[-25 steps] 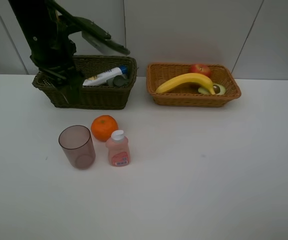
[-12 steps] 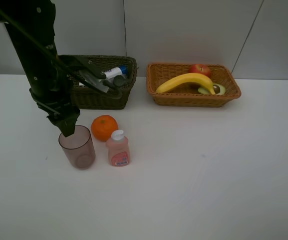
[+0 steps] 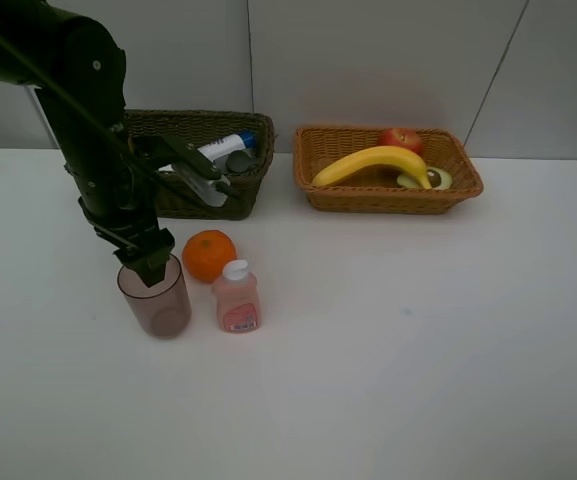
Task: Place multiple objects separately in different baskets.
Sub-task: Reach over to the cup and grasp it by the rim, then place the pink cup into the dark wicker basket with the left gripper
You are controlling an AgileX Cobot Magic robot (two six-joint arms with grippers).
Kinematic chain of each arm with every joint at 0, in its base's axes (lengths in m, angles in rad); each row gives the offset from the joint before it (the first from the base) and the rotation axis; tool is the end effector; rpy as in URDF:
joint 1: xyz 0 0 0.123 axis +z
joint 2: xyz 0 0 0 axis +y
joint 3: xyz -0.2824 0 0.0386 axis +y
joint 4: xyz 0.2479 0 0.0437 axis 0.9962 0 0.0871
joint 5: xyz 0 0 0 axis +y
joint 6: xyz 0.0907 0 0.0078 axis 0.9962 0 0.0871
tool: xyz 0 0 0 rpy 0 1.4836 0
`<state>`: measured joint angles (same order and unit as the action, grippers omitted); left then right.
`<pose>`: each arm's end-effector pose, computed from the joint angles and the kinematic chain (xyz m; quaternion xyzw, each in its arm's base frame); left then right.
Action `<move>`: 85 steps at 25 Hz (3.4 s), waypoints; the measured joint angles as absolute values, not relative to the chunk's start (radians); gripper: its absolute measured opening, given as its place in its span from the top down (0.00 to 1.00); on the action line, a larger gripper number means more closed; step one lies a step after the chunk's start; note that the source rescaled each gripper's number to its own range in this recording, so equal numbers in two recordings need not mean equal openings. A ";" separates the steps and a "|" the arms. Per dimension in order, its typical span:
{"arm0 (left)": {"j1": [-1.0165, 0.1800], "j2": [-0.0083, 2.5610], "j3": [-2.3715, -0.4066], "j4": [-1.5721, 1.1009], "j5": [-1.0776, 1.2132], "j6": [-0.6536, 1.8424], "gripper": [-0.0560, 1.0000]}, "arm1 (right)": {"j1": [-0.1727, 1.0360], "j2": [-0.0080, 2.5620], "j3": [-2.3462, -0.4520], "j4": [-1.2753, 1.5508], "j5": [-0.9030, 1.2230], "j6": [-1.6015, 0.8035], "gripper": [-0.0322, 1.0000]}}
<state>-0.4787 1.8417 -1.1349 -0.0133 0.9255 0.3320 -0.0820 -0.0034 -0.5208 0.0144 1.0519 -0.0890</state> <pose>0.2941 -0.1537 0.1660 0.3907 0.9204 -0.0063 0.0124 -0.0074 0.0018 0.2836 -0.0033 0.8445 -0.0386 0.5342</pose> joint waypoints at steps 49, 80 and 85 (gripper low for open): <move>-0.479 1.885 -1.228 -0.017 1.096 0.276 0.95 | -0.082 -0.003 -0.521 0.014 1.052 -0.089 0.18; -0.325 1.885 -1.719 0.086 1.214 0.264 0.95 | -0.082 -0.003 -0.521 0.015 1.052 -0.089 0.18; -0.282 1.888 -1.728 0.193 1.212 0.265 0.95 | -0.082 -0.003 -0.521 0.015 1.052 -0.089 0.18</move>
